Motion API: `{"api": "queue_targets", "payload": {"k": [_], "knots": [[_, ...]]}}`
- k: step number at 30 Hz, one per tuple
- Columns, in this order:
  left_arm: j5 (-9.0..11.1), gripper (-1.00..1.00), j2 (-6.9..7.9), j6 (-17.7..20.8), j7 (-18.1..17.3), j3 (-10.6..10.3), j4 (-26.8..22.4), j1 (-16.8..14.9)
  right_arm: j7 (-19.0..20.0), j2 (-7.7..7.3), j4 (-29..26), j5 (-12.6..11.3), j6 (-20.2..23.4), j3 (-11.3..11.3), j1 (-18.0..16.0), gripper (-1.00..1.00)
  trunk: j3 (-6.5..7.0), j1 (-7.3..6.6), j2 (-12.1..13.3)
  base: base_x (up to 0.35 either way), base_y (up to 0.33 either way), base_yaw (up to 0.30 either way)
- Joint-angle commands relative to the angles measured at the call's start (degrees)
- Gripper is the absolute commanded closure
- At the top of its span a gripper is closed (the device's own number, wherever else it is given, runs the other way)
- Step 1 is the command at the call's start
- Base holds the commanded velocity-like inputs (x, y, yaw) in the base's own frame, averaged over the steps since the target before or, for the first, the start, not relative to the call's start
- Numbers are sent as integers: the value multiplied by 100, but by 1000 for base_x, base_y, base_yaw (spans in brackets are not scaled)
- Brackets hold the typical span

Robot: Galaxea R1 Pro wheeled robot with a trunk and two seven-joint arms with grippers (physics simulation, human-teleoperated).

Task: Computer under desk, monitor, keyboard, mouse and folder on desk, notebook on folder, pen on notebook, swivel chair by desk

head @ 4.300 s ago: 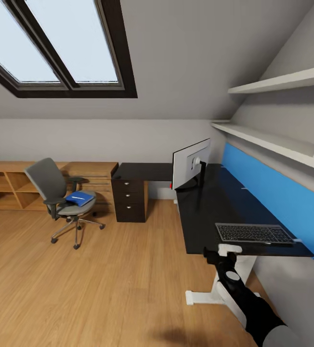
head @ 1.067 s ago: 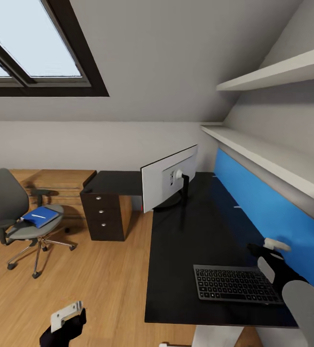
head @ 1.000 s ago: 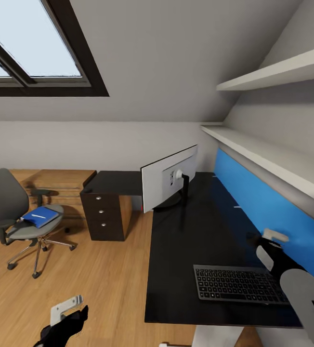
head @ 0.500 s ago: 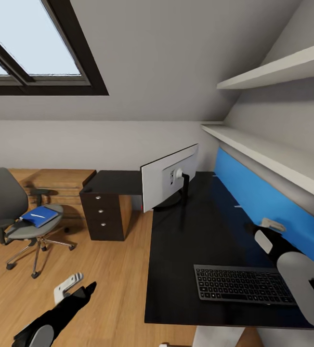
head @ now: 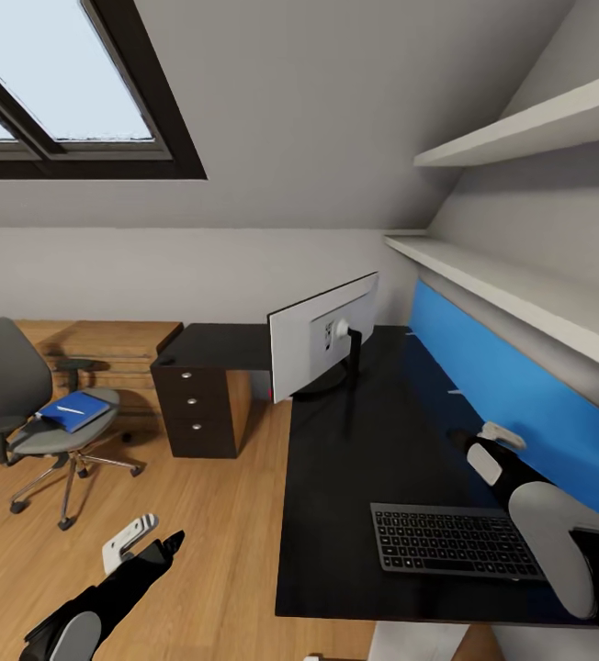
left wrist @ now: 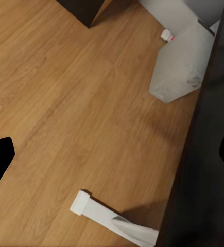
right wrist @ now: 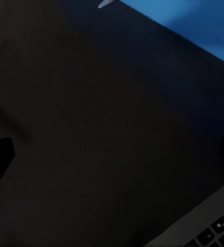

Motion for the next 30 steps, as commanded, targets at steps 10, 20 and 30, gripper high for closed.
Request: {"api": "queue_targets", "payload": {"k": [10, 20, 30], "knots": [[55, -100, 8, 16, 49, 23, -9, -2, -27, 9, -15, -12, 34, -167, -2, -100, -189, 222, -411, 0, 0, -32], [55, -100, 15, 16, 49, 323, -35, -2, -27, 25, -7, -6, 33, -165, -2, -100, -363, 420, -772, 0, 0, -235], [47, -100, 53, 8, 43, 572, -43, -2, -27, 43, 2, 16, 26, -154, -2, -100, -388, 420, -772, 0, 0, -91]]}}
